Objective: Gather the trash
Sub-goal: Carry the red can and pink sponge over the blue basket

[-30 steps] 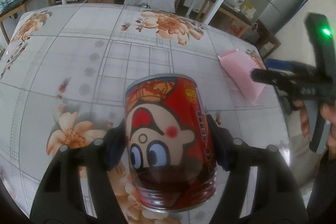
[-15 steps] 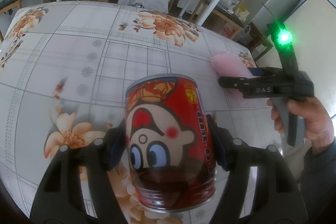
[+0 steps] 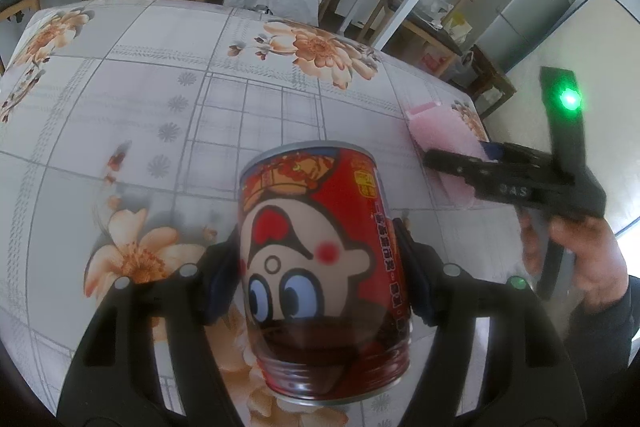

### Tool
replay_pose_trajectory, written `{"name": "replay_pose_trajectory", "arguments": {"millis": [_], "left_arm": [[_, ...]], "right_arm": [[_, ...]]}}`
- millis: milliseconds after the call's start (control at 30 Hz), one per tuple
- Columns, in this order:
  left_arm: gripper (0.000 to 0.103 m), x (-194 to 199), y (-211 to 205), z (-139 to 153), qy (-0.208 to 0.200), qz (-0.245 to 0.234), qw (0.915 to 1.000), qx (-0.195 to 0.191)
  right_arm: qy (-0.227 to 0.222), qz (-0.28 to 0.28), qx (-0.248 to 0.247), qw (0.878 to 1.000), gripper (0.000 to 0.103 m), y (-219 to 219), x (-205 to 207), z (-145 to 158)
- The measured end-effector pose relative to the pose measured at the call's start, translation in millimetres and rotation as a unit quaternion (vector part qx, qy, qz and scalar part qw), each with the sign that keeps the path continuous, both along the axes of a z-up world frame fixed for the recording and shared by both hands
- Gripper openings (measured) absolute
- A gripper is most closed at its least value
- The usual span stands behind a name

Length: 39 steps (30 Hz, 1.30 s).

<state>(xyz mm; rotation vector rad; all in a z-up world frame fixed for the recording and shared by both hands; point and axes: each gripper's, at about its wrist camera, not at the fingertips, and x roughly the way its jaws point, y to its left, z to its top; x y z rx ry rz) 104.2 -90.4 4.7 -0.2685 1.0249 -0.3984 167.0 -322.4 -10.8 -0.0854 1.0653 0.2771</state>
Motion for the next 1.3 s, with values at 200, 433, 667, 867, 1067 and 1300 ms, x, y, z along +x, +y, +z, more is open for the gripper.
{"name": "replay_pose_trajectory", "arguments": {"millis": [200,433,667,867,1067,1300], "left_arm": [[0.064,-31.2,19.5,21.1,-0.021,0.001,0.9997,0.014],[0.064,-129.6,125.9,86.7,-0.071,0.082,0.9939,0.020],[0.064,-313.6,286.3,114.9,-0.067,0.235,0.9648,0.098],[0.064,-459.4,388.3,32.3,0.045,0.367,0.9174,0.147],[0.064,-560.9,436.0,-105.5,0.162,0.453,0.8696,0.112],[0.064,-598.8,465.4,-218.5,0.224,0.493,0.8347,0.097]], "right_arm": [[-0.035,0.017,0.000,0.999,0.074,26.4,-43.8,23.8],[-0.084,0.092,0.027,0.992,0.074,116.7,-108.8,76.5],[-0.110,0.238,0.081,0.962,0.075,276.3,-199.5,126.1],[-0.085,0.357,0.108,0.924,0.075,410.5,-286.9,123.6],[-0.031,0.441,0.114,0.890,0.075,508.8,-374.7,90.9],[0.029,0.491,0.101,0.865,0.076,567.5,-451.4,41.8]]}}
